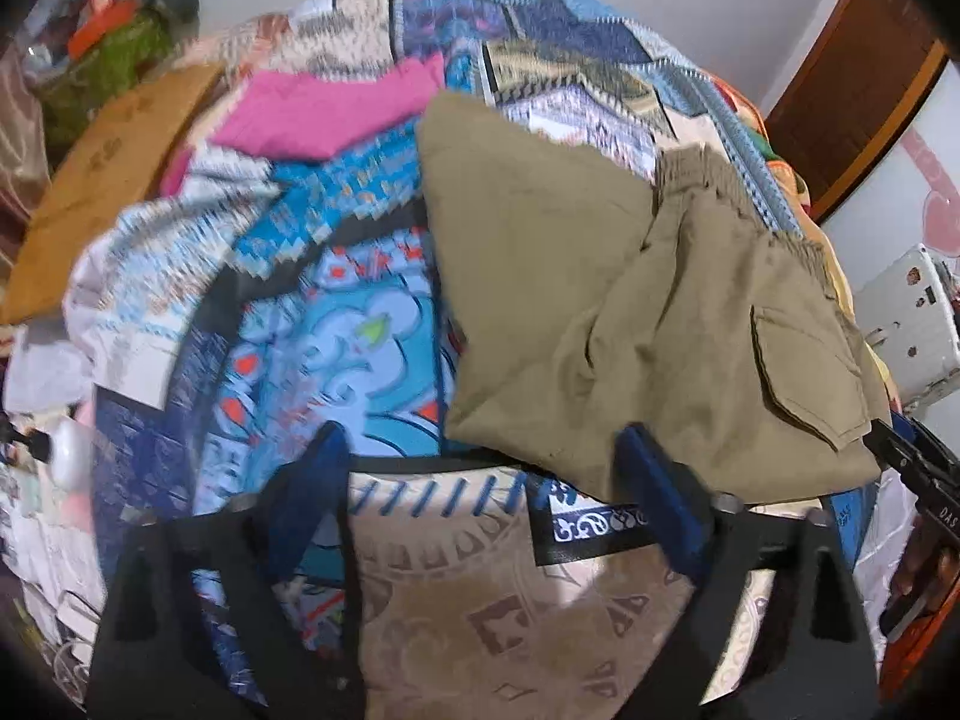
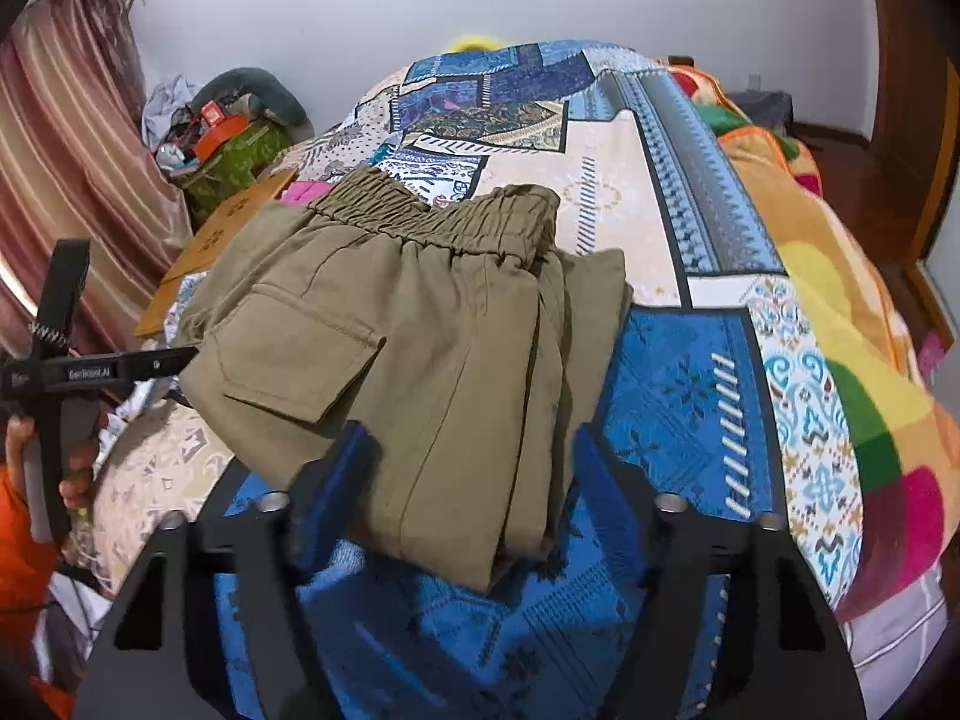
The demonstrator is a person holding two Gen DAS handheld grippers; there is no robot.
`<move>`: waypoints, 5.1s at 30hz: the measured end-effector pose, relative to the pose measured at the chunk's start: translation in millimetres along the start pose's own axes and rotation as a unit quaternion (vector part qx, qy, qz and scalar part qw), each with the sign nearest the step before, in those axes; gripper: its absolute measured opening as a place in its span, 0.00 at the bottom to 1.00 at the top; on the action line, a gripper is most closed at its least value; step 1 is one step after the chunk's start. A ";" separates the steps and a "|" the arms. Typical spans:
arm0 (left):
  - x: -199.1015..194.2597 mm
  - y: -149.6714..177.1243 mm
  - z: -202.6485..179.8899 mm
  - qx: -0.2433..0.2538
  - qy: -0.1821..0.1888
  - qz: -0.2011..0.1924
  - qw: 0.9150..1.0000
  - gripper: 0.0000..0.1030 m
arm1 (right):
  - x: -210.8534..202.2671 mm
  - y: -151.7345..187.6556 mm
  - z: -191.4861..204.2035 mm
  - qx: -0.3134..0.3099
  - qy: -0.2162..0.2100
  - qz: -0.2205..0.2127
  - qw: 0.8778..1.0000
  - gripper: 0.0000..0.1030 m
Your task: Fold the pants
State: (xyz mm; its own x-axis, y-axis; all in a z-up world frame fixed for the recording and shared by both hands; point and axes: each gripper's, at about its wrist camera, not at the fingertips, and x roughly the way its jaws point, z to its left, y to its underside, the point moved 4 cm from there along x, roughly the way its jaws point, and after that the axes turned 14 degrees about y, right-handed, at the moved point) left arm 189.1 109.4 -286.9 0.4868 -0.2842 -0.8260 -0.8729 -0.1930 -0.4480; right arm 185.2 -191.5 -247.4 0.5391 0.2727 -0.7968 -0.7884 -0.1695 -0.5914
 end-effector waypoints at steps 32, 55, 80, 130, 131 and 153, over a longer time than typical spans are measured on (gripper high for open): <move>-31.9 -62.3 -22.2 0.102 -0.014 -0.050 0.993 0.64 | -0.6 -49.6 -5.1 -0.069 0.050 -0.022 0.996 0.44; 43.7 -36.5 -74.7 0.228 -0.018 0.016 0.973 0.71 | 22.7 -19.3 15.4 -0.086 -0.027 0.047 0.995 0.57; -23.9 -10.5 15.6 0.095 -0.067 -0.016 0.993 0.78 | -11.0 0.8 -14.2 -0.038 0.035 0.024 0.998 0.58; -22.8 -138.7 -36.2 0.130 -0.022 -0.078 0.988 0.03 | 20.6 -133.4 3.0 -0.044 0.011 -0.057 0.997 0.08; -26.3 -144.0 -33.2 0.130 -0.024 -0.084 0.988 0.03 | 20.2 -142.4 8.1 -0.049 0.010 -0.064 0.997 0.08; 8.8 -277.4 169.7 0.037 -0.138 -0.122 0.982 0.03 | 143.6 -270.1 157.8 -0.096 -0.028 -0.100 0.990 0.08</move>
State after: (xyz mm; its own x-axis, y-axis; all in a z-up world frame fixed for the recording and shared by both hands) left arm 430.1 319.8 -227.9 0.6628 0.0294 -0.7482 -0.7368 -0.1523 -0.6587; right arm 428.8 42.9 -182.6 0.6578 0.3701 -0.6560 -0.5931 -0.2823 -0.7540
